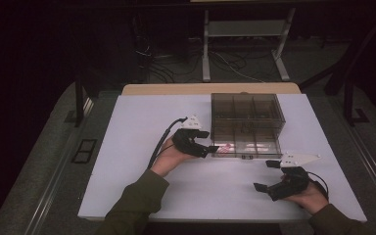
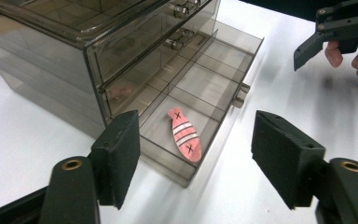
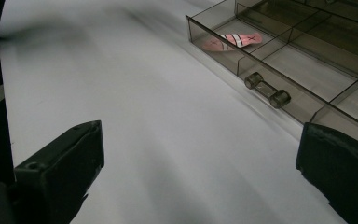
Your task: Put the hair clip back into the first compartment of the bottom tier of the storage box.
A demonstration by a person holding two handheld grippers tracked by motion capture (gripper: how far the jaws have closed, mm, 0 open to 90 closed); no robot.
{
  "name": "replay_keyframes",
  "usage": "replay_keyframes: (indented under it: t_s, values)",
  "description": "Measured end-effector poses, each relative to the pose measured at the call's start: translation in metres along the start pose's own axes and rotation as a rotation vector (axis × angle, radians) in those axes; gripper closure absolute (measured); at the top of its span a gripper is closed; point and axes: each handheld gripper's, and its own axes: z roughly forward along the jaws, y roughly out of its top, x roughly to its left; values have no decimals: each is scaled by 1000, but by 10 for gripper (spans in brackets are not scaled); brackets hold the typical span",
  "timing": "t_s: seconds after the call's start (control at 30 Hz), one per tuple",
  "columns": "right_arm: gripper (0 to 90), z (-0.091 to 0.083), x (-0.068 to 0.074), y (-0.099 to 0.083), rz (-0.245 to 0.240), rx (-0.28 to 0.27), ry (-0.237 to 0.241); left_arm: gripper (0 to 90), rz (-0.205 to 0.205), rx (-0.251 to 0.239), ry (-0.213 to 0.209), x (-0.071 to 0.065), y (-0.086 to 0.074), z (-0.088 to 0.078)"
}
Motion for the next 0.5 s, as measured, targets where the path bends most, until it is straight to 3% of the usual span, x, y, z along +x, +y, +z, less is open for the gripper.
replay_keyframes:
  t_s: [0.5]
  values:
    - [4, 0, -1, 0, 3, -9, -2, 152, -40, -24, 53, -1, -25, -33]
